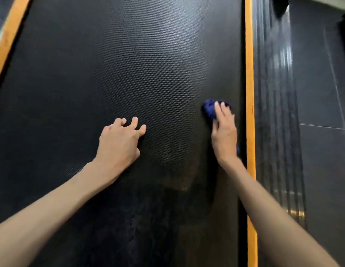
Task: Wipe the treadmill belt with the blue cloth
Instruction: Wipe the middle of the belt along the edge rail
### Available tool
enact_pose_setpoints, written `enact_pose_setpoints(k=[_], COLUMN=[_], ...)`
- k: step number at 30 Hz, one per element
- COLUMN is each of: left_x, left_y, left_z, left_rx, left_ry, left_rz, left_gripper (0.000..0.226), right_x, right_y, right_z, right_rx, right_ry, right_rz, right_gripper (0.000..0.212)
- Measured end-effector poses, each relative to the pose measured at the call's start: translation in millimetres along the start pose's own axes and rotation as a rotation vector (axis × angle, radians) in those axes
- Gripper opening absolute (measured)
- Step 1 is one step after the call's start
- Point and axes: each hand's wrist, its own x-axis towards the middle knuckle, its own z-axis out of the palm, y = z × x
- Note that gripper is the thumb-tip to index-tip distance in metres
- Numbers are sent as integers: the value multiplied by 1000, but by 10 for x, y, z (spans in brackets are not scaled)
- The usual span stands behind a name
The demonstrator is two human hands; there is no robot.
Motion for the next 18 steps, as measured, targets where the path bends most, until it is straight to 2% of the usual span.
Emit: enact_pose_setpoints(k=[3,5,8,13,15,18], left_x=[-5,-12,-28,4,3,-21], left_y=[50,80,101,62,56,100], left_z=[-79,-99,-109,-156,-168,-185], left_rx=[-14,-1,-3,-73,-104,-104], left_ry=[-71,-82,-91,-129,-126,-138], left_rz=[-65,-81,-100,-127,-150,-159], left_gripper=[58,59,60,59,58,58], right_x=[685,685,25,-1608,-1728,-1238], right_y=[-26,-77,-24,6,44,28], right_z=[21,71,11,-216,-213,-209], right_rx=[7,-11,-3,-56,-49,-6], right_ry=[42,44,83,-39,-62,-70], right_rz=[99,95,59,65,59,20], right_gripper=[47,45,46,61,62,54])
